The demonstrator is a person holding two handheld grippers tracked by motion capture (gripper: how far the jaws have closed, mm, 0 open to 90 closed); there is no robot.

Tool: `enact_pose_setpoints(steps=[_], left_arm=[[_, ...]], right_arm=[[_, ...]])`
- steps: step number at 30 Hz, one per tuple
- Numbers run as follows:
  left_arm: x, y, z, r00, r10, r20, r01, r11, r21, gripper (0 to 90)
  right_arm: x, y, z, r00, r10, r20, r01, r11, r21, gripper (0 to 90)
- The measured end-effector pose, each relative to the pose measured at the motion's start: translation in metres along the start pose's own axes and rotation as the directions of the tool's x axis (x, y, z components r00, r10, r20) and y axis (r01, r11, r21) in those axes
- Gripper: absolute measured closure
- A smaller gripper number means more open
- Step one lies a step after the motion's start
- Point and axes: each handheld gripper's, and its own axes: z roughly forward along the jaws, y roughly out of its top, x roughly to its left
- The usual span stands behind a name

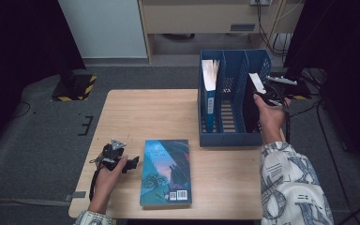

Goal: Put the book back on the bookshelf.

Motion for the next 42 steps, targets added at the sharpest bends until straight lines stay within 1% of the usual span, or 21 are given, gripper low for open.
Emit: enact_pose_setpoints(steps=[2,8,11,17,21,25,29,33,36,40,42], left_arm=[[0.0,0.0,0.0,1.0,0.0,0.0,0.0,1.0,0.001,9.8],[0.0,0.0,0.0,1.0,-0.001,-0.001,0.001,1.0,0.001,9.9],[0.0,0.0,0.0,1.0,0.0,-0.001,0.0,1.0,0.001,9.9],[0.0,0.0,0.0,1.0,0.001,-0.001,-0.001,1.0,0.001,9.9],[0.0,0.0,0.0,1.0,-0.004,-0.002,0.004,1.0,-0.006,9.9],[0.0,0.0,0.0,1.0,-0.003,-0.001,0.003,1.0,-0.005,9.9],[0.0,0.0,0.001,1.0,-0.004,-0.002,0.004,1.0,-0.006,9.9],[0.0,0.0,0.0,1.0,0.001,-0.002,-0.001,1.0,-0.006,9.9],[0.0,0.0,0.0,1.0,0.005,-0.002,-0.005,1.0,-0.006,9.9],[-0.001,0.0,0.0,1.0,0.009,-0.003,-0.009,1.0,-0.005,9.8],[-0.001,0.0,0.0,1.0,0.007,-0.003,-0.007,1.0,-0.004,9.6]], right_arm=[[-0.001,0.0,0.0,1.0,0.002,-0.004,-0.002,1.0,-0.003,53.4],[-0.008,0.002,0.0,0.9992,0.039,-0.01,-0.039,0.999,-0.006,53.5],[-0.01,0.004,-0.001,0.9989,0.045,-0.013,-0.045,0.999,-0.016,53.6],[-0.009,0.011,-0.001,0.9993,0.036,-0.012,-0.036,0.999,-0.037,53.6],[-0.007,0.018,0.005,1.0,-0.001,0.007,0.001,0.999,-0.035,53.6],[-0.009,0.022,0.011,0.9999,0.005,0.013,-0.004,0.999,-0.039,53.6],[-0.008,0.026,0.017,0.9996,-0.012,0.024,0.013,0.999,-0.03,53.6],[-0.009,0.028,0.023,0.9996,-0.011,0.027,0.012,0.999,-0.039,53.5],[-0.009,0.031,0.025,0.9995,-0.016,0.027,0.017,0.999,-0.033,53.5],[-0.01,0.031,0.028,0.9996,-0.009,0.028,0.01,0.999,-0.04,53.5],[-0.011,0.03,0.03,0.9996,-0.015,0.026,0.016,0.999,-0.038,53.5]])
